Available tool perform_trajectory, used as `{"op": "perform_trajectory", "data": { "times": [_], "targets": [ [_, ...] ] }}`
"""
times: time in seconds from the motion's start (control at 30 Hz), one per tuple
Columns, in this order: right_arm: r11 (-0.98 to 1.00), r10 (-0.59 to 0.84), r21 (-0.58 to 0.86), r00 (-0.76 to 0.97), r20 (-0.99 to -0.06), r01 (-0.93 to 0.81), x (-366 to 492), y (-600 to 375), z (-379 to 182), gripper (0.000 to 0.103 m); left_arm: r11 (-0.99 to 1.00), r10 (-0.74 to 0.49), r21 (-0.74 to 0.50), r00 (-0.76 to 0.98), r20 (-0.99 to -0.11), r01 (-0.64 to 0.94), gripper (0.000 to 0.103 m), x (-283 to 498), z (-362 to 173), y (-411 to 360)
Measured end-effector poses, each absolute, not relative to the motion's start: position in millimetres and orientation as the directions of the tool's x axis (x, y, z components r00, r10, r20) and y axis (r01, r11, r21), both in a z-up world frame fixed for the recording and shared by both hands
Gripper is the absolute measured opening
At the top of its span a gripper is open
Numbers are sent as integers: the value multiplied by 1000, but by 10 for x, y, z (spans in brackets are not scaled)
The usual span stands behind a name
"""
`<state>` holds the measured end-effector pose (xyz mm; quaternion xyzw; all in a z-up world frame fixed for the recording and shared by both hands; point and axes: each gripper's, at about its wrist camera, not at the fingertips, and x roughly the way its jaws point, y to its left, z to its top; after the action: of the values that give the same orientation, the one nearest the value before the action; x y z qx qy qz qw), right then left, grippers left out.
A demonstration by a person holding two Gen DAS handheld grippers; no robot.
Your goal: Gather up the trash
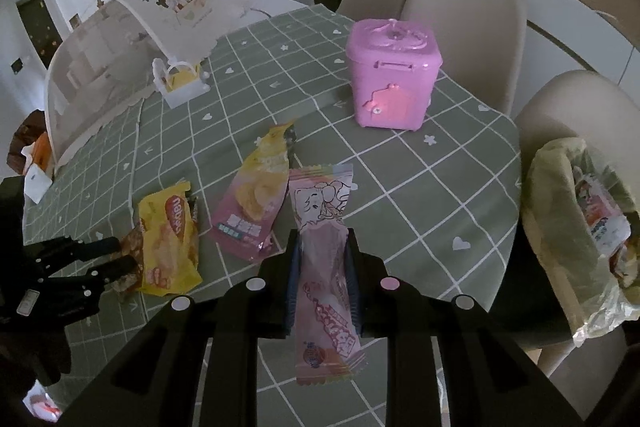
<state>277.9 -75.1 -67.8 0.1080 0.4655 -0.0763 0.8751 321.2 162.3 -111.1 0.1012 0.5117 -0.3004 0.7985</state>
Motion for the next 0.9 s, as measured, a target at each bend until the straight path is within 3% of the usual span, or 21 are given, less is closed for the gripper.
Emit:
{"op": "perform_trajectory", "data": {
  "times": [0.1, 0.3, 0.47, 0.53, 0.57, 0.6, 0.73, 0.9],
  "targets": [
    [965, -37, 117, 559, -828, 236, 2738, -781, -643, 21, 807, -399, -185, 286, -871, 561, 10, 3195, -1068, 1640],
    [971, -57, 88, 570, -820, 224, 2599, -843, -460, 21, 826, -456, -255, 328, -828, 503, 3, 3192, -786, 1695],
    [977, -71, 61, 582, -810, 204, 2495, -901, -300, 21, 803, -525, -309, 359, -772, 510, 2, 3171, -535, 1740],
    [978, -67, 64, 586, -807, 199, 2463, -918, -272, 21, 787, -545, -328, 340, -766, 523, 15, 3172, -541, 1760],
    [979, -64, 65, 589, -806, 196, 2443, -931, -259, 21, 783, -544, -326, 328, -772, 530, 40, 3175, -567, 1765],
    [979, -64, 66, 590, -805, 195, 2429, -936, -250, 21, 777, -539, -316, 316, -781, 544, 51, 3169, -611, 1766],
    [978, -54, 76, 586, -809, 195, 2375, -945, -260, 21, 792, -446, -194, 332, -831, 579, 51, 3135, -824, 1712],
    [978, -52, 74, 569, -820, 196, 2330, -930, -307, 21, 802, -418, -181, 317, -852, 570, 51, 3120, -1068, 1613]
  ]
}}
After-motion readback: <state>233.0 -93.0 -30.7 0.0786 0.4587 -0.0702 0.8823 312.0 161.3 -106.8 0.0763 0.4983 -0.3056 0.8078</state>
